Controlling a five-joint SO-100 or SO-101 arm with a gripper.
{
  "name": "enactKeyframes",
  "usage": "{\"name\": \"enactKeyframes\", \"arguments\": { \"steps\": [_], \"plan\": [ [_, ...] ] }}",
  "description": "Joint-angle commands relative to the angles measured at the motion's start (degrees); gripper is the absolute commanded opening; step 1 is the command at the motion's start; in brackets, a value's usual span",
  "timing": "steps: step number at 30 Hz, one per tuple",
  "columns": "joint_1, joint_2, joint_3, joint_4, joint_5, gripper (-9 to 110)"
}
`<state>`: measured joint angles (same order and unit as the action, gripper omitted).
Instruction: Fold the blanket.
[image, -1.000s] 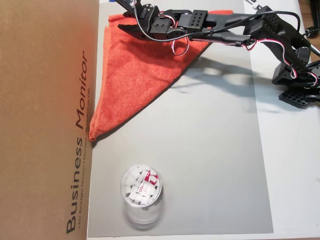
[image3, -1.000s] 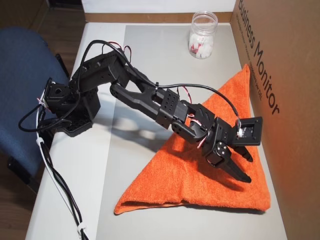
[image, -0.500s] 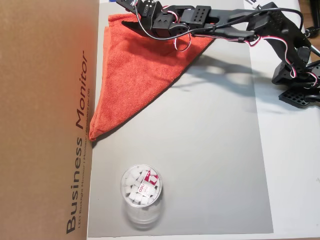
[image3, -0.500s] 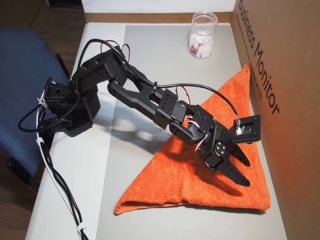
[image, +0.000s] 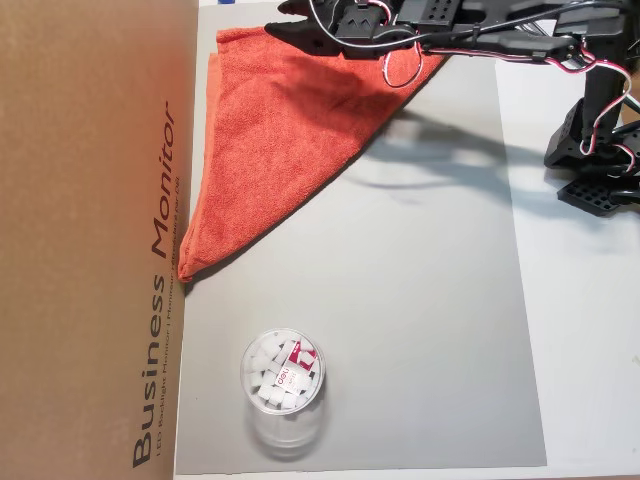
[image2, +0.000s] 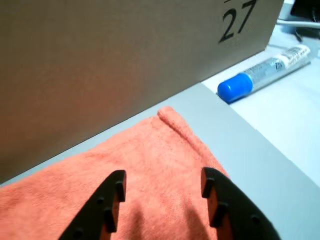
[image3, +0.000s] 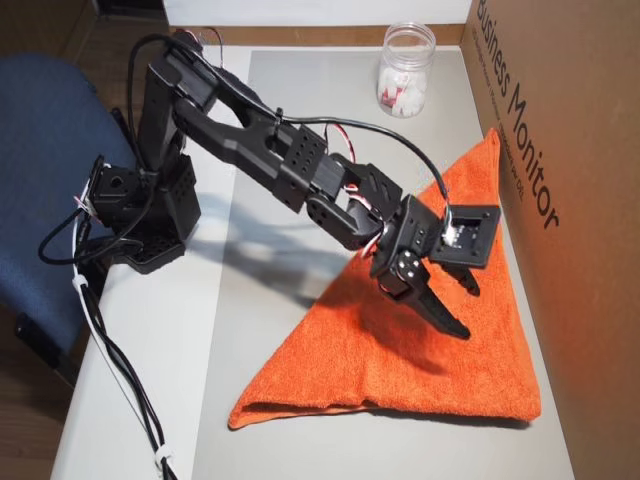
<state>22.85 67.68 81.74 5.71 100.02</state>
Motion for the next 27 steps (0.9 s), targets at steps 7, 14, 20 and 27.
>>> {"name": "enactKeyframes", "arguments": {
  "steps": [7,14,20,27],
  "plan": [
    [3.3,21.5,16.9,-0.2,13.6,15],
    [7.0,35.5,31.2,-0.2,18.5,15],
    [10.5,46.1,41.0,-0.2,23.3,15],
    [14.9,54.7,49.0,-0.2,28.7,15]
  ]
}}
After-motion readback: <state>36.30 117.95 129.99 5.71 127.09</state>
